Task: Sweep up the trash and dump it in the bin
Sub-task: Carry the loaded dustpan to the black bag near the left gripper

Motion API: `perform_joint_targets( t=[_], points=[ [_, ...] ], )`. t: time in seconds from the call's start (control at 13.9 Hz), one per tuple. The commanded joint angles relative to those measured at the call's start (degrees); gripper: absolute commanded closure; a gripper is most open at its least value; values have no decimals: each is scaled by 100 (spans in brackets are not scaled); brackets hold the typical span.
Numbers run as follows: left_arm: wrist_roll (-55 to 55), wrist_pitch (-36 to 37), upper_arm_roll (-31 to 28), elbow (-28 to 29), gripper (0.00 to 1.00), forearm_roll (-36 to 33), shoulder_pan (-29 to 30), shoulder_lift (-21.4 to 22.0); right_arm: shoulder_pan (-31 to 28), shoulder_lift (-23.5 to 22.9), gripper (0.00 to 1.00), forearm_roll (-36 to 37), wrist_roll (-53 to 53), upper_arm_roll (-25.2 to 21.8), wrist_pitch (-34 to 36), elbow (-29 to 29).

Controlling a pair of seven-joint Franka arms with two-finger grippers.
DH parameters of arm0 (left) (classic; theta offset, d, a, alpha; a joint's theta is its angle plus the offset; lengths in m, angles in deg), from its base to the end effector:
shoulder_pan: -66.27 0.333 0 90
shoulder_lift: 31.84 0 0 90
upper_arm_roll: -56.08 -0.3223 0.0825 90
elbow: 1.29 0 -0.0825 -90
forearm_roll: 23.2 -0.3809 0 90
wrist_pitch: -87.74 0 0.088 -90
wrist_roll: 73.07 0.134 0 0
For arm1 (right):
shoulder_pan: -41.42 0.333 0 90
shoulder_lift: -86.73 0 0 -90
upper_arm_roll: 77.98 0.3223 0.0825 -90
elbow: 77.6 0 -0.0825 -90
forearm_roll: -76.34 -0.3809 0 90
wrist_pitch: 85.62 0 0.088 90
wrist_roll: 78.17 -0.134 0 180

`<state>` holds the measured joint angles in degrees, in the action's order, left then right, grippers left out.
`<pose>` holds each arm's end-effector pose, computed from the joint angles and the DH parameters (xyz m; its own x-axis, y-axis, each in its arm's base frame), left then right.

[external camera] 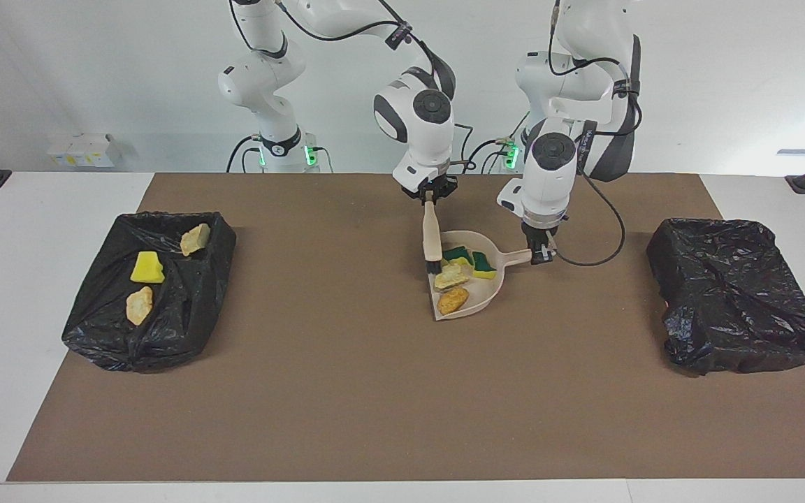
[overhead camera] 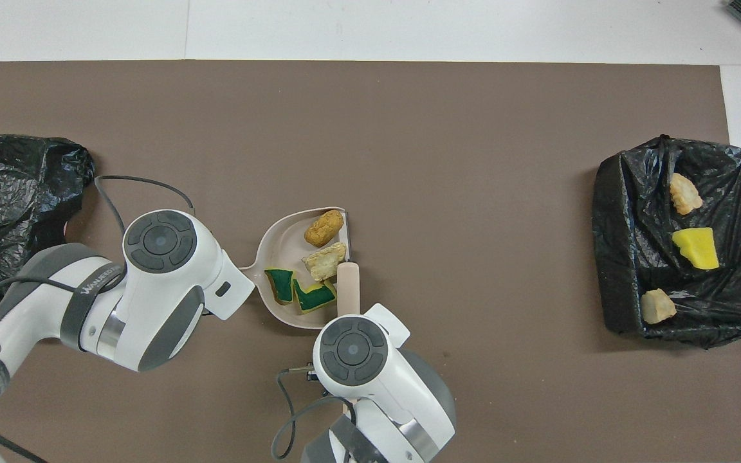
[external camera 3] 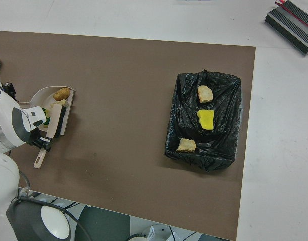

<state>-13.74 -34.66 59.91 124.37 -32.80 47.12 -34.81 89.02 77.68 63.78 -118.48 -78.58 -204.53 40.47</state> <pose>0.4846 -0.1935 0.3352 0.0332 -0.9854 -0.1673 -0.9987 -0.0393 0.0333 0.3664 0.4168 0.3304 0.9739 0.0006 -0.2269 -0.0071 -0.9994 -0.0328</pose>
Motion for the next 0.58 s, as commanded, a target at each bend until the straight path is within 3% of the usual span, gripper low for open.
perform_joint_targets(
  t=[0.0, 0.22, 0.5],
  points=[
    [-9, -161, -23, 214, 100, -104, 25, 94, -66, 148, 100, 26, -30, -18, 428, -29],
    [52, -152, -32, 170, 100, -113, 68, 68, -277, 517, 100, 52, -21, -36, 912, -64],
    [297, -143, -32, 82, 100, -113, 200, 24, -295, 650, 100, 131, -12, -19, 1010, -3]
  ],
)
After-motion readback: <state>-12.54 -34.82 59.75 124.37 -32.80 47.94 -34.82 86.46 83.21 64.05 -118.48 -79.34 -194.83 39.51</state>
